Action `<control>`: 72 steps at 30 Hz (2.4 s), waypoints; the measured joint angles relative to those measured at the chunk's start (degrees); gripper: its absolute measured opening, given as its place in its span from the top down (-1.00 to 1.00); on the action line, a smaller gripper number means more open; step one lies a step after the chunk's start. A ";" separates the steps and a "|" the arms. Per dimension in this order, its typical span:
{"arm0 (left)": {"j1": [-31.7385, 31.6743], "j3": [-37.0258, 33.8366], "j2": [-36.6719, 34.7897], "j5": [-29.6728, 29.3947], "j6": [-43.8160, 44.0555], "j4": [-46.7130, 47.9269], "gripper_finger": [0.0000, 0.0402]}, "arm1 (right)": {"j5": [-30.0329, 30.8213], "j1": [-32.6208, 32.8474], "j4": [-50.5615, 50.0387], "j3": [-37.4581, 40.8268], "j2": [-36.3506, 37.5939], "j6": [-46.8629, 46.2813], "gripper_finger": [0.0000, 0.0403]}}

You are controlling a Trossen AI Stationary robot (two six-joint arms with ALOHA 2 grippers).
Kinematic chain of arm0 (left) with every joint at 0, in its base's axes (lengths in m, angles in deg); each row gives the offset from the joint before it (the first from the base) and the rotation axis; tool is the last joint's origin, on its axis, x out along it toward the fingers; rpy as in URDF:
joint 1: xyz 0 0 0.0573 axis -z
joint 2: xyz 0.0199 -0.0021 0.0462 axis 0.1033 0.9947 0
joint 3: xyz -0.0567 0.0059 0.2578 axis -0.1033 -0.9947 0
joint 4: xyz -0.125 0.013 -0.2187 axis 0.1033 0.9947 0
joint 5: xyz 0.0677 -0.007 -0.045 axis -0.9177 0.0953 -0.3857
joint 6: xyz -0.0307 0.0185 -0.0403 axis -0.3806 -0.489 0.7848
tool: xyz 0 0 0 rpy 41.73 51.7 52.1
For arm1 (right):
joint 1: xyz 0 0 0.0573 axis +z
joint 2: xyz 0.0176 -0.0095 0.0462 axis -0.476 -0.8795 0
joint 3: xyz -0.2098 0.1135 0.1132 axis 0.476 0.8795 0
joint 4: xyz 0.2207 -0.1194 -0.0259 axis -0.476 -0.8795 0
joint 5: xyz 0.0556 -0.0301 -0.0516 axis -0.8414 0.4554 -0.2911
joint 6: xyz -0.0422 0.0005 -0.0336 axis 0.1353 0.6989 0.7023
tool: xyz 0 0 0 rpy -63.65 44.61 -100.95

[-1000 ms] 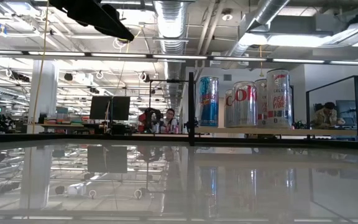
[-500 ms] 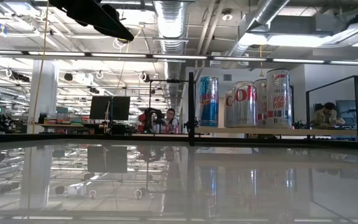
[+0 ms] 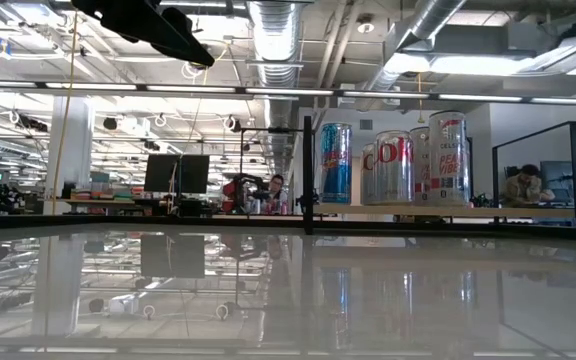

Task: Place canned beverage on shelf
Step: Put the right white-yellow soda can

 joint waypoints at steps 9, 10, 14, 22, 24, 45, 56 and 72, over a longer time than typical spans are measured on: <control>0.00 -0.01 0.00 -0.01 -0.46 0.04 -0.90 | 0.36 0.00 1.45 0.02 -3.83 -0.31 -0.62; 0.00 -0.01 0.00 -0.01 -0.46 0.04 -0.90 | 0.36 0.00 1.35 0.00 -4.52 -0.31 -0.62; 0.00 -0.01 0.00 -0.01 -0.88 0.04 -0.90 | 0.18 0.00 1.38 0.02 -7.26 -0.31 -0.62; 0.00 -0.01 0.00 -0.01 -0.83 0.02 -0.90 | -1.61 0.00 0.39 -0.17 -10.67 -0.28 -0.62; 0.00 -0.01 0.00 -0.01 -0.75 0.04 -0.90 | -1.90 0.00 -0.60 -0.10 -10.84 -0.10 -0.62; 0.00 -0.01 0.02 -0.01 -0.78 -0.02 -0.90 | -2.04 0.00 -1.30 -3.10 -10.03 -1.12 -0.62; 0.00 -0.01 0.02 -0.03 -1.27 0.00 -0.90 | -1.96 0.00 -1.36 -2.23 -13.00 2.29 -0.62; 0.00 0.01 0.02 -0.01 -0.42 0.54 -0.90 | 0.05 0.00 -0.15 0.26 -13.55 6.84 -0.62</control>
